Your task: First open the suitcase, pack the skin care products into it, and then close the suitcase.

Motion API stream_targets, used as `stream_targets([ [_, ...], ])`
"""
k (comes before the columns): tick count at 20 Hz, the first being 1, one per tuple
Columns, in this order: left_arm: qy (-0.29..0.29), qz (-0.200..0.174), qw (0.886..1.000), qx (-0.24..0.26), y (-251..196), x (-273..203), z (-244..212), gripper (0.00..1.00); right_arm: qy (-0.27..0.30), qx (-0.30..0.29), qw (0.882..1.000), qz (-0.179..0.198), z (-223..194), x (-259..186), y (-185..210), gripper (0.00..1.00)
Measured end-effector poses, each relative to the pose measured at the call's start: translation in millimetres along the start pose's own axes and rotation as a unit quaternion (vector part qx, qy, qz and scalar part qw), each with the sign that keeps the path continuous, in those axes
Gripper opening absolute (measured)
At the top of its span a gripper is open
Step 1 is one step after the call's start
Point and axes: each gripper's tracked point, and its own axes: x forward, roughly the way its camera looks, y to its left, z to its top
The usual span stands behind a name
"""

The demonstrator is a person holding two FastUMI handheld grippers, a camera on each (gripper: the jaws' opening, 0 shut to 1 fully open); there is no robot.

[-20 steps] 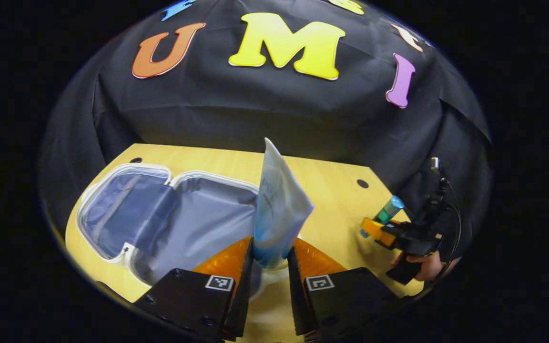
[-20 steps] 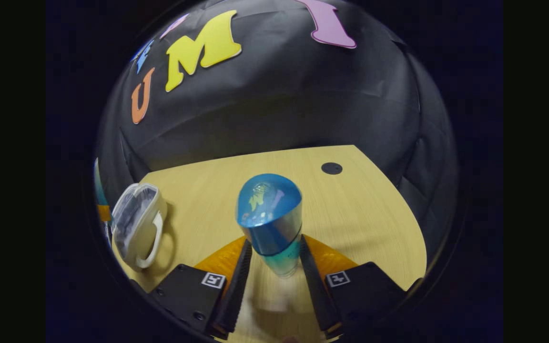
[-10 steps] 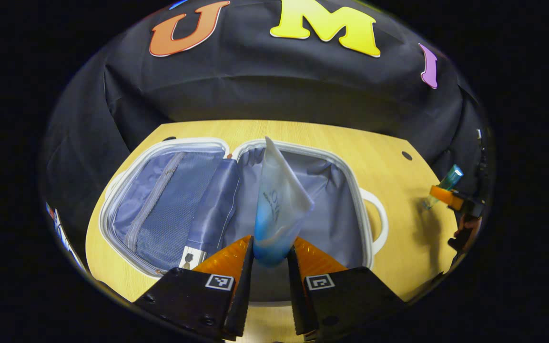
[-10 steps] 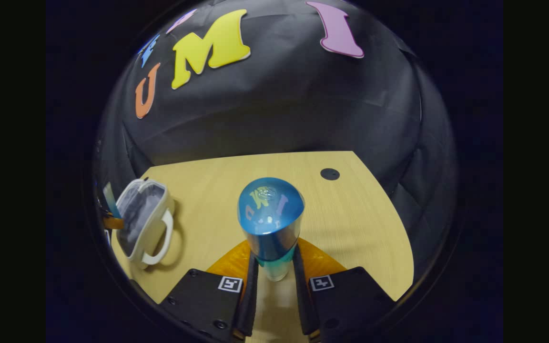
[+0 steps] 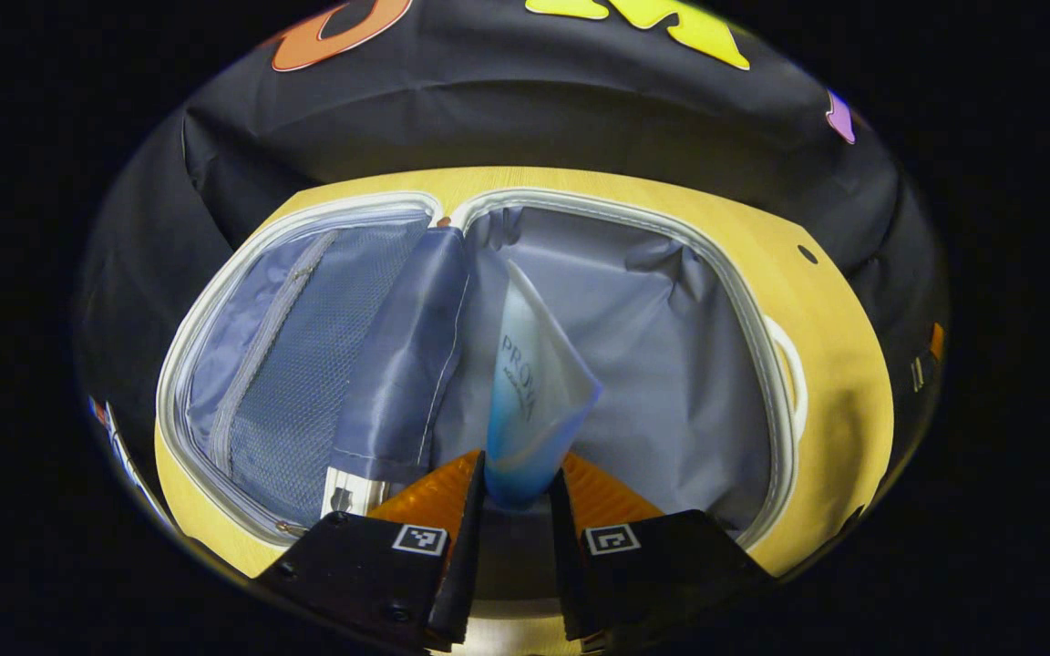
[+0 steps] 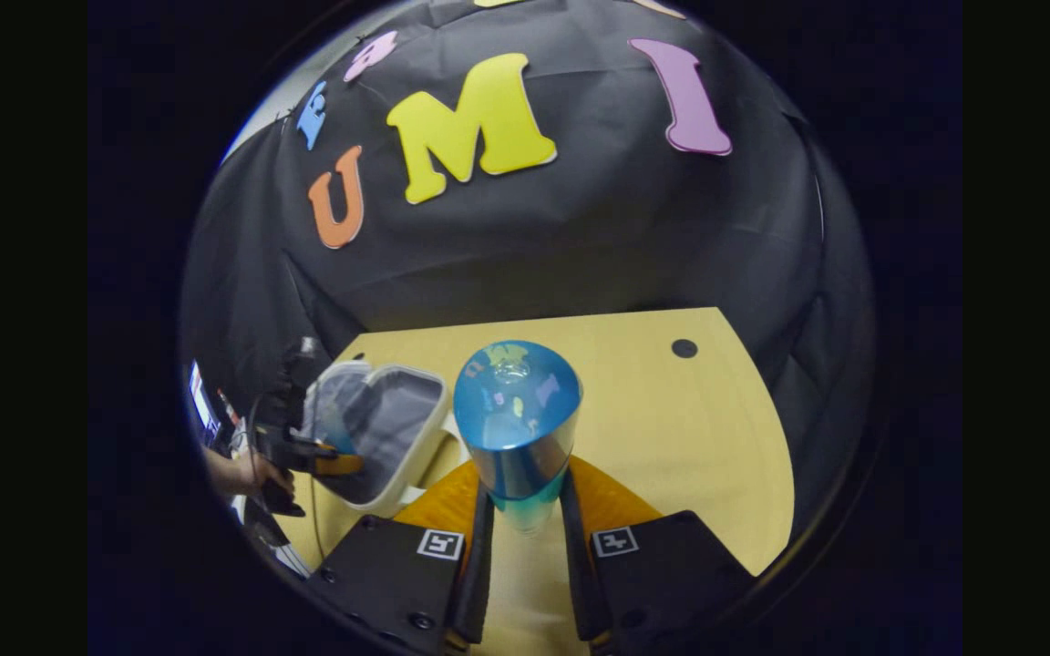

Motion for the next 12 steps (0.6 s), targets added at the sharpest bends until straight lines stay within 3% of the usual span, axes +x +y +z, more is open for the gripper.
stream_targets([
  [5, 0.005, 0.017, 1.000, 0.010, -3.6, 8.7, 9.5, 0.41, 0.006, -0.019, 0.999, 0.034, -2.1, -11.8, 42.3, 0.35],
  [12, 0.020, 0.038, 0.998, 0.037, -5.9, 19.3, 20.1, 0.41, 0.023, -0.043, 0.997, 0.054, -5.2, -11.5, 64.3, 0.34],
])
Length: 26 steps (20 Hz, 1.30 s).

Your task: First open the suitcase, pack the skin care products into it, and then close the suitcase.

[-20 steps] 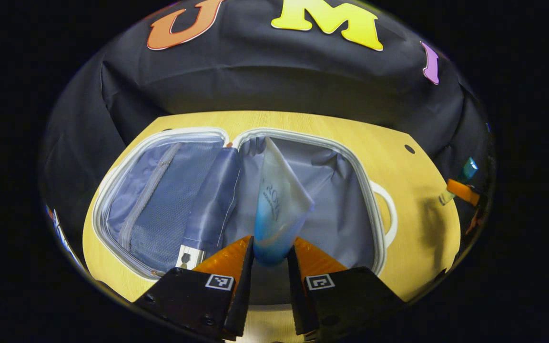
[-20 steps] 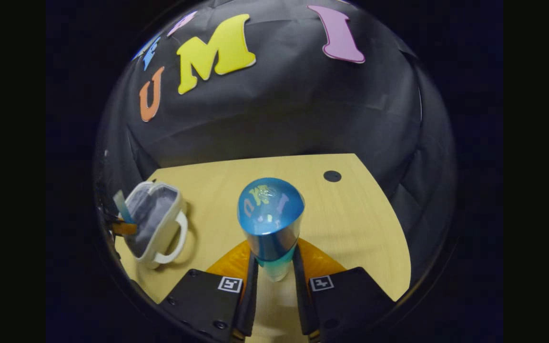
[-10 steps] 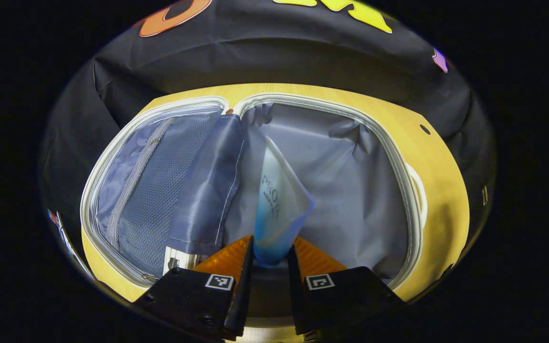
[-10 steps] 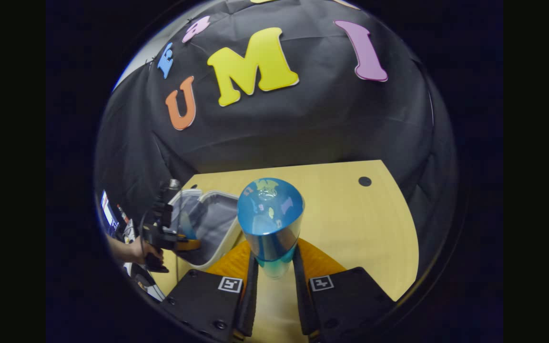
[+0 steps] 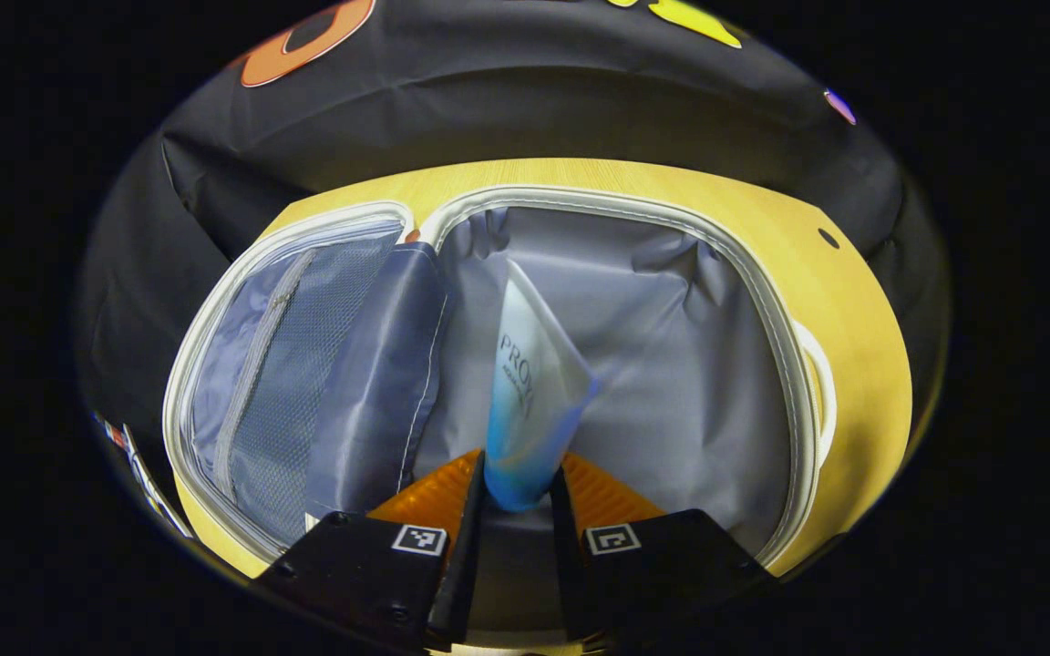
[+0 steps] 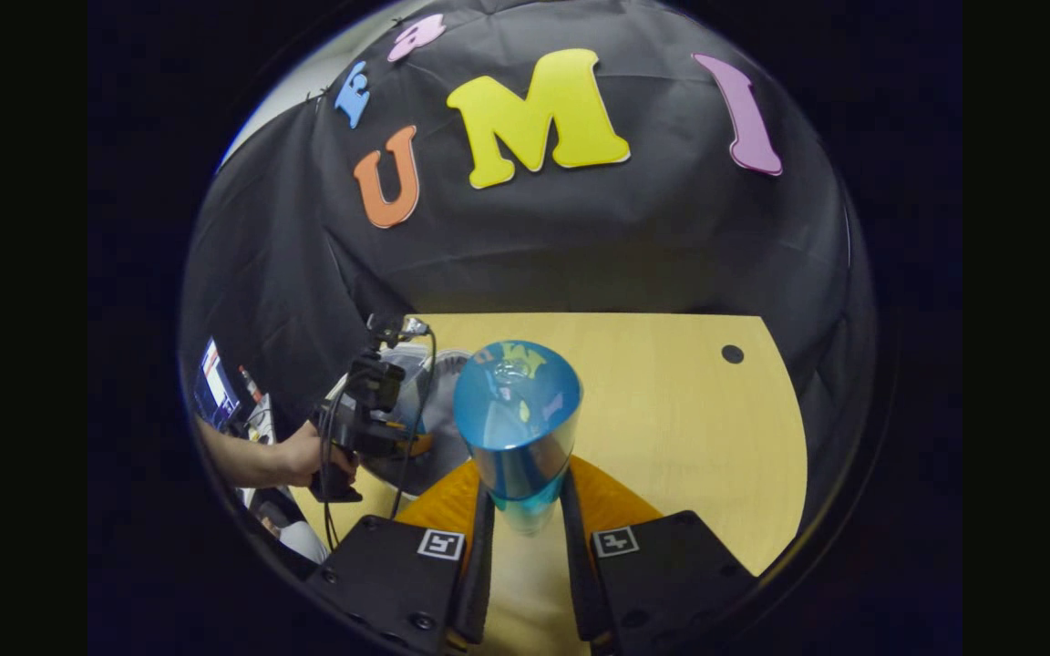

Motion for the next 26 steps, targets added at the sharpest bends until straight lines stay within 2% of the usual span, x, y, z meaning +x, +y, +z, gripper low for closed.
stream_targets([
  [5, 0.014, 0.004, 1.000, 0.013, -4.7, 6.7, 0.7, 0.45, 0.001, -0.010, 1.000, -0.001, 0.3, -3.1, 4.0, 0.35],
  [10, 0.008, -0.006, 1.000, -0.019, -2.1, 1.8, -3.8, 0.49, 0.019, -0.006, 1.000, 0.002, -6.6, 11.2, 9.8, 0.35],
  [12, -0.008, -0.025, 0.999, -0.042, -3.1, -12.0, -2.4, 0.69, 0.039, -0.004, 0.999, 0.014, -10.9, 30.2, 21.6, 0.34],
  [14, -0.051, -0.036, 0.997, -0.054, 3.4, -36.3, 7.4, 0.80, 0.054, -0.006, 0.998, 0.035, -11.4, 56.2, 43.8, 0.34],
  [15, -0.079, -0.035, 0.995, -0.057, 11.0, -53.3, 13.0, 0.83, 0.062, -0.007, 0.997, 0.046, -12.1, 70.0, 57.8, 0.35],
  [16, -0.104, -0.032, 0.992, -0.058, 19.5, -70.0, 15.2, 0.91, 0.072, -0.009, 0.996, 0.060, -12.8, 84.9, 75.3, 0.35],
  [18, -0.134, -0.014, 0.989, -0.061, 42.9, -95.8, 10.1, 0.99, 0.096, -0.016, 0.992, 0.078, -19.8, 119.6, 109.3, 0.34],
  [20, -0.146, 0.001, 0.987, -0.073, 65.8, -116.4, -2.2, 0.99, 0.126, -0.036, 0.988, 0.082, -39.3, 159.4, 135.6, 0.35],
  [21, -0.146, 0.005, 0.986, -0.085, 74.5, -123.3, -10.2, 0.99, 0.140, -0.045, 0.986, 0.077, -51.9, 180.5, 143.8, 0.32],
  [22, -0.145, 0.006, 0.984, -0.102, 82.5, -127.7, -20.4, 0.99, 0.155, -0.048, 0.985, 0.066, -63.3, 197.0, 147.3, 0.35],
  [26, -0.127, 0.007, 0.979, -0.161, 113.1, -139.4, -61.8, 0.99, 0.198, 0.001, 0.980, 0.037, -93.3, 228.2, 152.6, 0.35],
])
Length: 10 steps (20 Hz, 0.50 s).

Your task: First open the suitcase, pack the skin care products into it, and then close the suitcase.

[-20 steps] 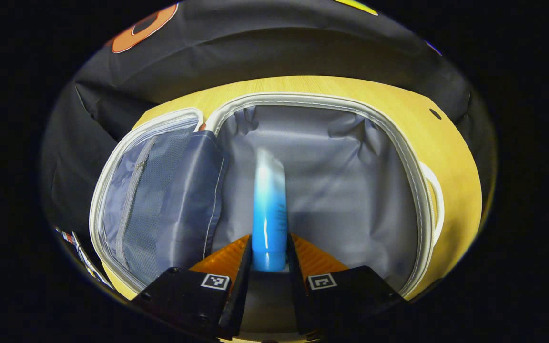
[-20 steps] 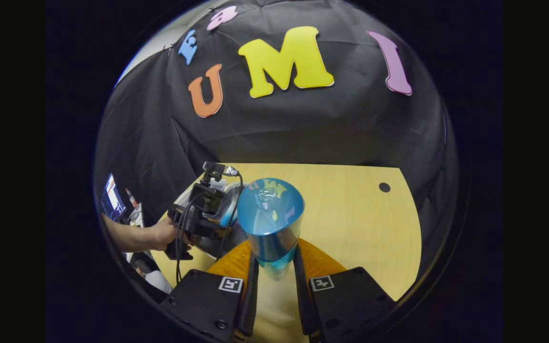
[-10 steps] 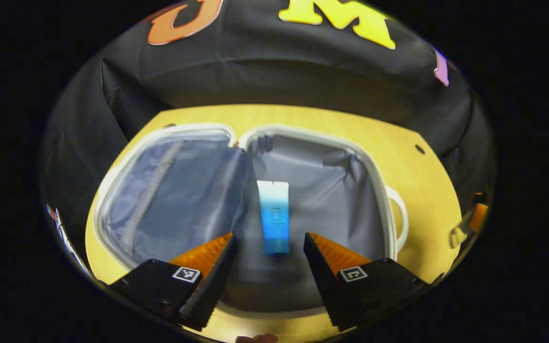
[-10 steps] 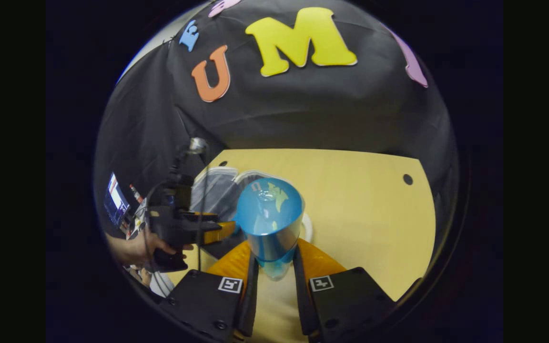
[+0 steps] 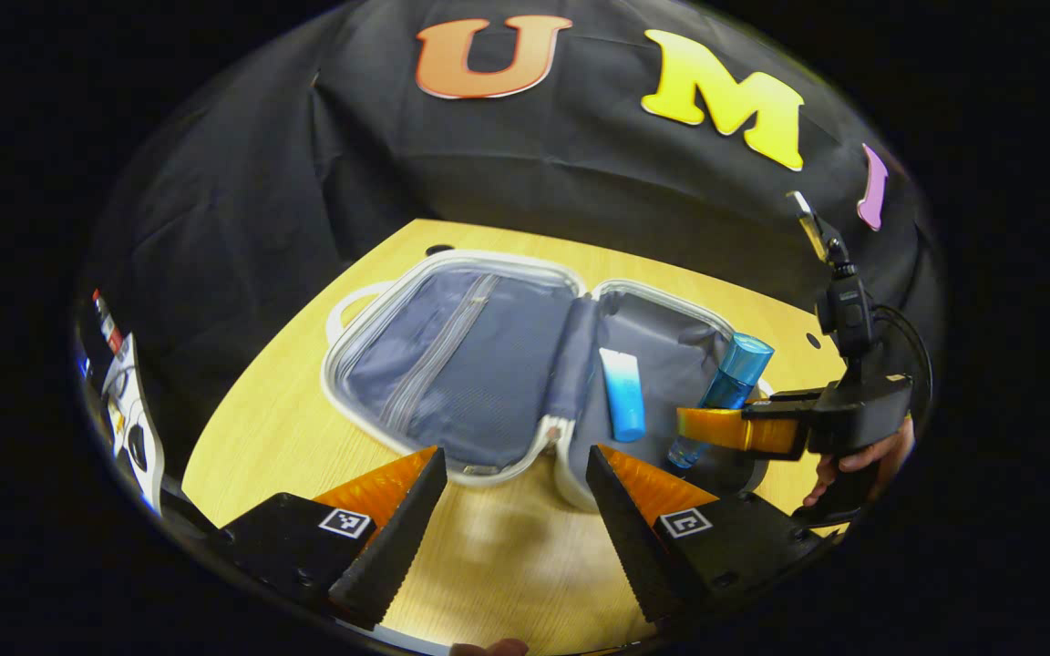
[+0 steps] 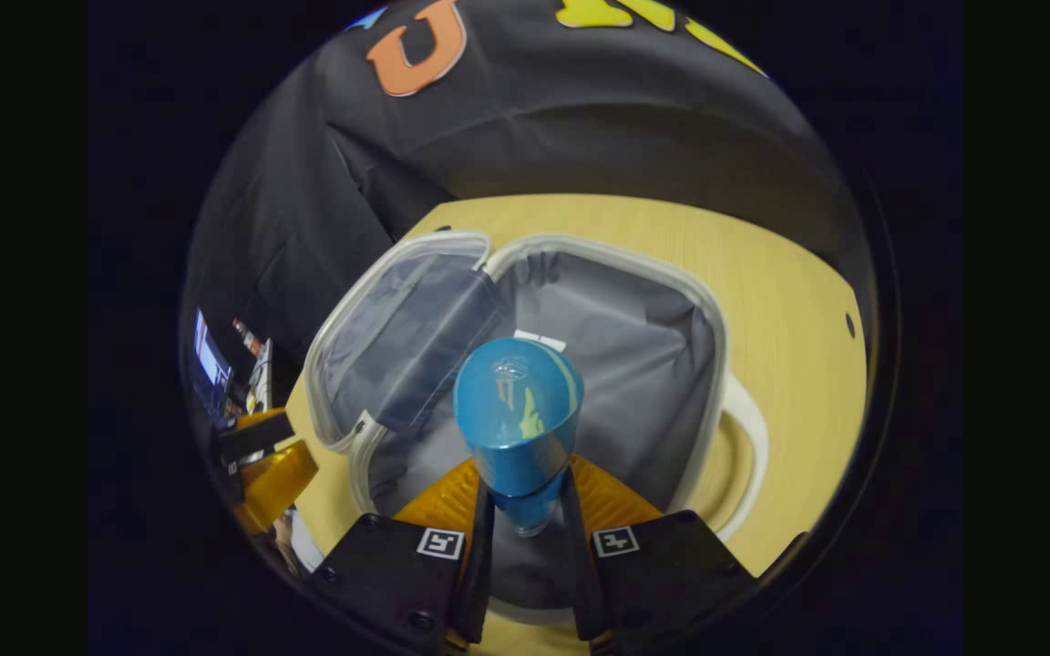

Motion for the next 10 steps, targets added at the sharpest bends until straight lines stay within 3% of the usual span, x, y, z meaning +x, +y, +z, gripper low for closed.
stream_targets([
  [4, 0.010, 0.015, 0.999, -0.030, 32.3, -10.3, -16.6, 0.99, -0.001, 0.026, 1.000, -0.018, 6.9, 13.6, -2.0, 0.34],
  [10, 0.006, 0.015, 0.999, -0.042, 30.9, -48.2, -10.6, 0.99, 0.033, 0.028, 0.997, -0.059, 3.7, 36.4, -9.1, 0.35],
])
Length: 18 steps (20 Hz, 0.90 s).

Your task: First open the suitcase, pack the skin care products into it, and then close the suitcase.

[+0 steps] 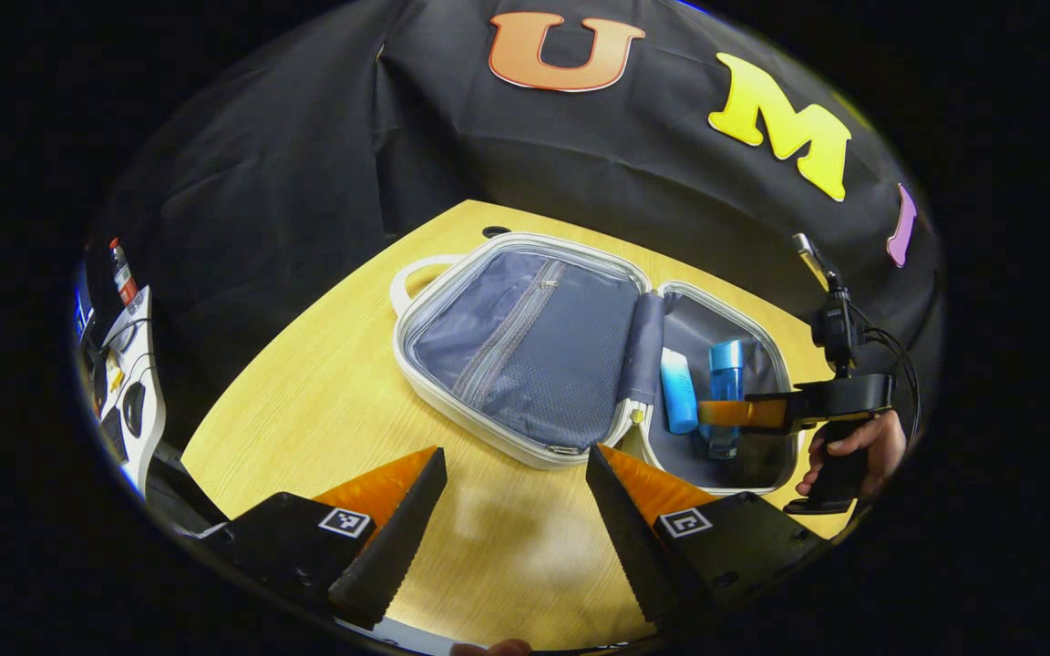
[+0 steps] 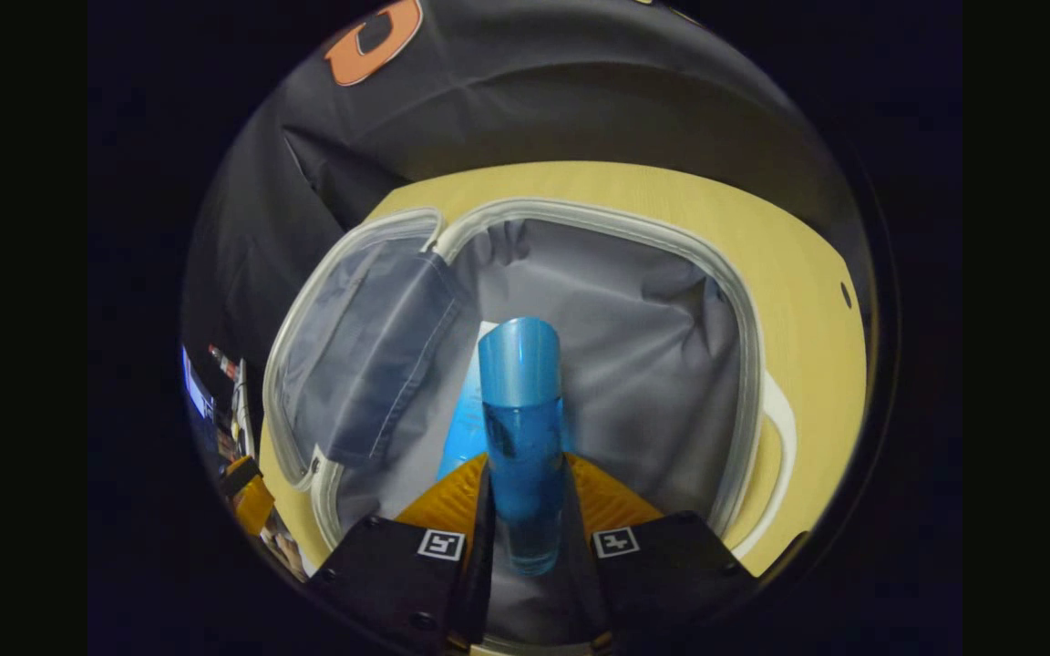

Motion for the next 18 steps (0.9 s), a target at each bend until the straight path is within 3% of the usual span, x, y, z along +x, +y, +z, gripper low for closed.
stream_targets([
  [3, -0.001, -0.004, 1.000, 0.003, -8.3, 2.8, 0.0, 0.99, -0.003, -0.015, 1.000, -0.011, 1.7, 0.1, -1.5, 0.32],
  [13, -0.023, -0.023, 0.999, -0.001, -10.4, 0.7, 15.9, 0.99, -0.014, -0.022, 0.999, -0.022, 1.6, -22.0, -8.1, 0.44],
  [15, -0.045, -0.028, 0.999, -0.003, 5.3, 1.0, 34.9, 0.99, -0.054, -0.038, 0.998, -0.016, 11.5, -52.9, -6.1, 0.55],
  [16, -0.054, -0.027, 0.998, -0.002, 12.8, 3.2, 43.4, 0.99, -0.075, -0.050, 0.996, -0.012, 15.0, -70.6, -5.0, 0.69],
  [17, -0.064, -0.027, 0.998, -0.001, 21.9, 4.9, 53.6, 0.99, -0.091, -0.061, 0.994, -0.010, 17.8, -85.8, -3.8, 0.64],
  [18, -0.073, -0.028, 0.997, -0.001, 30.1, 8.8, 63.8, 0.99, -0.107, -0.070, 0.992, -0.009, 20.6, -100.9, -4.2, 0.70],
])
